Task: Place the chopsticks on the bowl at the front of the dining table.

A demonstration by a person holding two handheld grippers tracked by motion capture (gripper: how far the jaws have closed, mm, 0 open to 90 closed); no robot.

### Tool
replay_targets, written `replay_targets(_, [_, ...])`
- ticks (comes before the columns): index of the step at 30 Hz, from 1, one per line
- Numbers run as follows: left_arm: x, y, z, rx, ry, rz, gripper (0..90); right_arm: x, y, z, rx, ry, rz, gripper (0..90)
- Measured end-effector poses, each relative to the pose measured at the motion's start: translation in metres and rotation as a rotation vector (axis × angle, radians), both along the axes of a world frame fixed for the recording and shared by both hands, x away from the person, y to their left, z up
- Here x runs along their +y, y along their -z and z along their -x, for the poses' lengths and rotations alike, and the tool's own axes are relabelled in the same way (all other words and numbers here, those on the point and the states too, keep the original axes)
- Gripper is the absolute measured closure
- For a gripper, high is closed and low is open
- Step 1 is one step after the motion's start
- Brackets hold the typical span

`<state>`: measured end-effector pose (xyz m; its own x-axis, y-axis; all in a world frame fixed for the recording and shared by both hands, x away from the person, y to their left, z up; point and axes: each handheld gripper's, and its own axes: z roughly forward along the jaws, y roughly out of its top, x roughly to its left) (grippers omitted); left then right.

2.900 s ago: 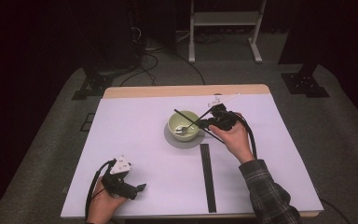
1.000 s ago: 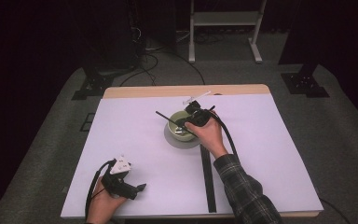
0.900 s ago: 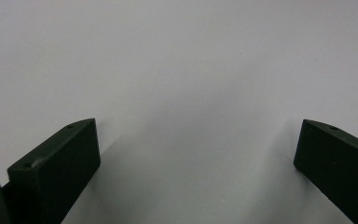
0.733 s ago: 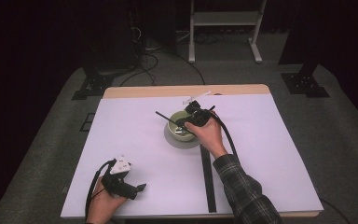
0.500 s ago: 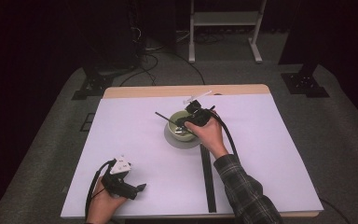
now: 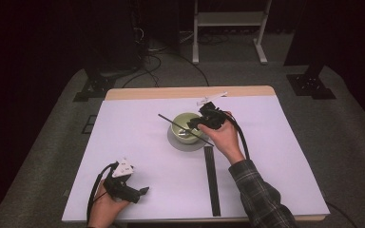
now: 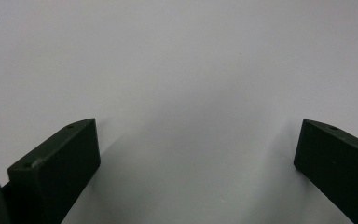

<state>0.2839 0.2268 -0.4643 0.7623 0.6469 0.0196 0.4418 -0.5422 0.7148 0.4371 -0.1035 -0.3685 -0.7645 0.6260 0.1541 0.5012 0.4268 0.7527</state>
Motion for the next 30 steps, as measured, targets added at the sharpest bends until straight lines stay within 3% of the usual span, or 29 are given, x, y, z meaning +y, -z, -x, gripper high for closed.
replay_targets(15, [0.0, 0.0, 0.0, -0.003, 0.0, 0.0, 0.0, -0.038, -0.006, 0.019, -0.025, 0.035, -0.002, 66.7])
replay_targets(30, [0.0, 0.0, 0.0, -0.003, 0.0, 0.0, 0.0, -0.071, 0.0, 0.035, -0.03, 0.077, 0.017, 54.6])
